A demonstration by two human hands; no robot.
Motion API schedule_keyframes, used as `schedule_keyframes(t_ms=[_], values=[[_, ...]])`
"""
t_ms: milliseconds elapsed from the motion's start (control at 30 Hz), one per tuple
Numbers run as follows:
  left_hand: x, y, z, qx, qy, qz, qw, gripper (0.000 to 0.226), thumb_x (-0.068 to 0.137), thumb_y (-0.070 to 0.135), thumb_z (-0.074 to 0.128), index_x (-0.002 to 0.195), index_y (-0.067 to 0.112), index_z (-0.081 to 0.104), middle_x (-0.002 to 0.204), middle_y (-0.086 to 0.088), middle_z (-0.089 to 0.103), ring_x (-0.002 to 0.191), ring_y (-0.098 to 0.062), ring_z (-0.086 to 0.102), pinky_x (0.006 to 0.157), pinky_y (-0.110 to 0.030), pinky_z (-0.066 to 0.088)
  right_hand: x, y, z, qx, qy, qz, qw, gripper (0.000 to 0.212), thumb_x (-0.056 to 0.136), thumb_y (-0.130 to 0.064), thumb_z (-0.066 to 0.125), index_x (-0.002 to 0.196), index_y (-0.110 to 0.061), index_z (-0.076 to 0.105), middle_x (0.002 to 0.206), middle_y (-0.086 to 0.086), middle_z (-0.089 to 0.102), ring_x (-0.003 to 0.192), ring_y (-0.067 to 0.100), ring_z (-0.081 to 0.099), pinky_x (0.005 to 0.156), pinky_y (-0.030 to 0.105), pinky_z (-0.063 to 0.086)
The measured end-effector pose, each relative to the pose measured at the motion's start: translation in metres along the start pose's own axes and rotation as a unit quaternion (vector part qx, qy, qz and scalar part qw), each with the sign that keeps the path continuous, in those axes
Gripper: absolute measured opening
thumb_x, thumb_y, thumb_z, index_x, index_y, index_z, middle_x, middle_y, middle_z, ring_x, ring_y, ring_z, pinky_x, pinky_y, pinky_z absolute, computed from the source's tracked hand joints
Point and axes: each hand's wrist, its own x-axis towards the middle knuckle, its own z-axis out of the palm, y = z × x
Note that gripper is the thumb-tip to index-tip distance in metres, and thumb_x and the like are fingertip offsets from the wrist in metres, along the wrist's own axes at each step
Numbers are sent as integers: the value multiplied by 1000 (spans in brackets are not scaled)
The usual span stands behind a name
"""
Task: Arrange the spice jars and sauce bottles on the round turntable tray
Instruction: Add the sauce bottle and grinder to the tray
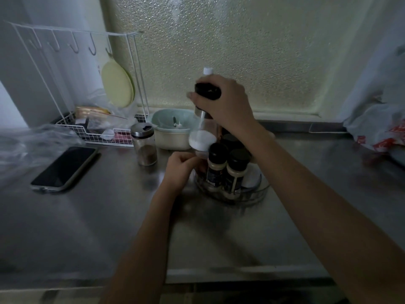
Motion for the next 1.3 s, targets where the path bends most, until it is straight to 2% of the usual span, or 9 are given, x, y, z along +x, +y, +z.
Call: schedule_keyframes(t_ms=[233, 467, 600, 767, 933, 1000, 1067, 1133, 1300], values=[[2, -2, -13, -8, 197, 21, 980, 28, 56, 29, 47, 45, 5, 55, 47, -12, 54, 54, -22, 49, 56, -28, 37, -14, 12, -2, -55, -115, 18, 992, 42, 70, -55, 71, 104, -32, 65, 103, -4, 70, 96, 15, 64, 85, 35, 52], [3, 0, -4, 24, 156, 20, 987, 31, 62, 21, 50, 63, -9, 56, 65, -18, 55, 65, -20, 47, 63, -32, 38, -9, 14, -7, -73, -222, 33, 972, 41, 71, -52, 72, 105, -32, 61, 108, -2, 64, 98, 17, 60, 84, 32, 49], [1, 0, -3, 35, 114, 21, 993, 10, 64, 15, 54, 73, 11, 56, 71, -6, 58, 70, -17, 52, 65, -28, 43, -1, 10, -16, -71, -279, 31, 957, 36, 75, -37, 75, 108, -28, 65, 109, -3, 55, 104, 16, 56, 80, 23, 40], [0, -3, -1, 106, 39, 59, 992, 22, 62, 22, 61, 82, 28, 55, 79, 1, 63, 78, -13, 61, 73, -29, 49, -1, 5, -8, -90, -357, 14, 929, 42, 72, -30, 78, 112, -33, 66, 110, -9, 55, 107, 12, 55, 89, 27, 48], [-1, 0, 3, 113, 37, 73, 990, 28, 61, 13, 61, 88, 20, 54, 77, 11, 59, 69, 3, 53, 65, -10, 43, -2, 19, -7, -101, -352, 31, 930, 35, 73, -47, 74, 103, -29, 67, 106, -6, 60, 99, 12, 57, 83, 27, 47], [0, 2, 5, 101, 40, 73, 991, 25, 61, 12, 59, 84, 21, 54, 76, 10, 59, 68, 3, 53, 63, -11, 43, 0, 21, -10, -63, -266, 39, 961, 35, 79, -53, 65, 95, -22, 69, 86, -5, 62, 79, 8, 57, 68, 23, 41], [0, 3, 2, 86, 85, 70, 990, 18, 63, 18, 56, 81, 21, 54, 75, 6, 60, 68, -1, 55, 63, -18, 44, 6, 24, -12, -18, -88, 54, 994, 38, 85, -52, 59, 87, -15, 67, 69, -8, 55, 65, 5, 51, 62, 25, 36], [-1, 3, -3, 97, 188, 77, 974, 20, 66, 31, 53, 82, 19, 53, 75, 3, 59, 69, -11, 56, 63, -27, 47, 14, 28, -12, 5, -8, 88, 996, 35, 86, -47, 58, 98, -14, 59, 78, -6, 54, 77, 12, 53, 70, 27, 39], [0, 5, -16, 231, 453, 48, 859, 37, 71, 14, 59, 104, 2, 51, 103, -19, 56, 94, -36, 53, 78, -38, 39, 12, 36, 4, -32, -160, 109, 980, 40, 82, -31, 68, 116, -13, 56, 111, 9, 63, 103, 23, 61, 82, 27, 43]])
